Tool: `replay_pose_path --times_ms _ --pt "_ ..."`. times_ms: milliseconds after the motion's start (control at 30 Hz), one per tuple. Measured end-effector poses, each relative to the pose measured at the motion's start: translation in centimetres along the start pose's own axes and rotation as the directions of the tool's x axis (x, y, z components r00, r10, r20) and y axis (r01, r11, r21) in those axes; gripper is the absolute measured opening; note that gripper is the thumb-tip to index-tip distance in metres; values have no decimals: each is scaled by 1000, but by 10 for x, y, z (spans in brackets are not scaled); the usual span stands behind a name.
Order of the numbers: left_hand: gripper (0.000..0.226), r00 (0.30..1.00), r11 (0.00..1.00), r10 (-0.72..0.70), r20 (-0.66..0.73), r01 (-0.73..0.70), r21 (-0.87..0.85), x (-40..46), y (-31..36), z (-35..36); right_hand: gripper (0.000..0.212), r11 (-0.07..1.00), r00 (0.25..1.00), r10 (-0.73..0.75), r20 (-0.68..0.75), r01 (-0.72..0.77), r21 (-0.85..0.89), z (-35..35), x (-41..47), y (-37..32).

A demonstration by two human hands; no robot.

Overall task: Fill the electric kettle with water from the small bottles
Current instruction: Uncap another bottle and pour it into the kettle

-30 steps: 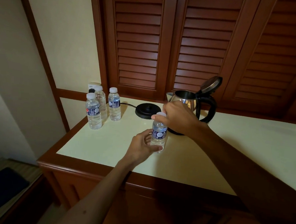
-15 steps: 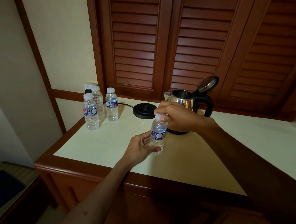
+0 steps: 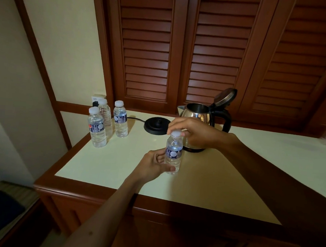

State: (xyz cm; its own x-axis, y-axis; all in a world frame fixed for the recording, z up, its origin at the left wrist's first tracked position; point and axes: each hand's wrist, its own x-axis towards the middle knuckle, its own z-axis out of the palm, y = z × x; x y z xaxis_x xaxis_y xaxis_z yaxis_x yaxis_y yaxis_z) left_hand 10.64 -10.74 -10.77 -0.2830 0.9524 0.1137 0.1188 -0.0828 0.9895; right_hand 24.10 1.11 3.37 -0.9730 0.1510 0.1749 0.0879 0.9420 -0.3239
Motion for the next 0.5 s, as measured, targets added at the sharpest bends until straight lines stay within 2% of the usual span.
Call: replay_pose_path --times_ms 67,167,300,500 --pt "47 999 1000 -5 51 6 -16 4 2 0 47 1000 1000 -2 -15 2 -13 0 -3 4" --pt "45 993 1000 -8 118 9 -4 11 5 4 38 999 998 8 -63 -6 33 1 -11 11" --pt "44 986 999 -16 168 10 35 20 5 14 30 992 995 20 -98 -7 124 -4 -23 19" --pt "42 974 994 -27 225 2 108 27 9 22 31 989 989 4 -148 18 150 -5 -33 27"
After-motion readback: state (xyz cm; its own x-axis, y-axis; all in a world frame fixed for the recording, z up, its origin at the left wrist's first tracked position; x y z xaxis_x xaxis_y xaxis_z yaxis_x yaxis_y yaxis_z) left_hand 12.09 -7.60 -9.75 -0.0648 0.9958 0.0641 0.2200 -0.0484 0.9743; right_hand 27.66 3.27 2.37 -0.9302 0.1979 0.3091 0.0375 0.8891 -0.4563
